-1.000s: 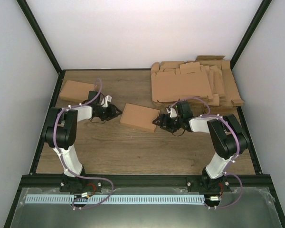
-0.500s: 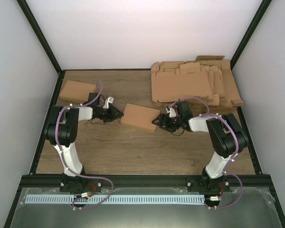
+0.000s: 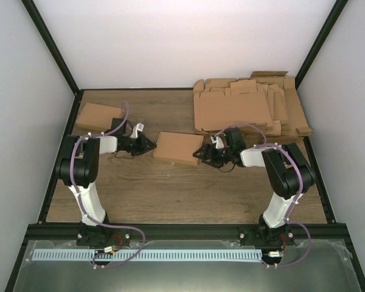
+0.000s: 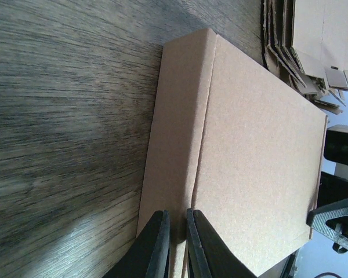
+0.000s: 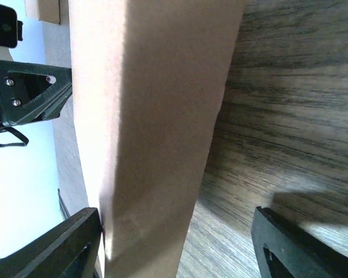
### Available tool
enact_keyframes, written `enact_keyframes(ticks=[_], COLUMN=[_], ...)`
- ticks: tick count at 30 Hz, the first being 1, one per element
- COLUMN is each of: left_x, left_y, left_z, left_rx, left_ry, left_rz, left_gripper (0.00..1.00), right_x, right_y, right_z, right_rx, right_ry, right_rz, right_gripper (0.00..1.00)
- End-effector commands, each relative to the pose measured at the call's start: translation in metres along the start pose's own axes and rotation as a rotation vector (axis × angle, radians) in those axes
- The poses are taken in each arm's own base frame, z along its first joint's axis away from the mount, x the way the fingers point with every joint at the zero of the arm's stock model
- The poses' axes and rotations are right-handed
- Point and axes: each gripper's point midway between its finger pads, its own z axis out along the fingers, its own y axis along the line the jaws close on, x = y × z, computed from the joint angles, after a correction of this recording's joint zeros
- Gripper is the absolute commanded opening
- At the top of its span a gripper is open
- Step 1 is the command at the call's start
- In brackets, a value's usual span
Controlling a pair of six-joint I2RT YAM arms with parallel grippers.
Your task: Fold the paper box
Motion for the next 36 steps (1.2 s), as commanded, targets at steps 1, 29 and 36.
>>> enact_keyframes(ticks=[1,29,36], left_x=[0.004,-0.01,0.006], left_y=[0.034,-0.092,-0.12], left_z=[0.001,-0.095,-0.119], left_rx=[-0.126,0.064,0.187], left_ry=[-0.003,-0.33,-0.416], left_rz=[-0.037,0.019,-0.054], left_gripper=[0.11,0.91,0.94], right_x=[-0.013,-0.025,-0.032], right_y=[0.015,0.096,0.115], right_z=[0.003,-0.044,-0.056], right_rx=[-0.067,-0.25,-0.276], right_ry=[0.0,-0.057,-0.095], right_rz=[0.008,-0.103,-0.121], right_gripper=[0.69,0.33,0.33])
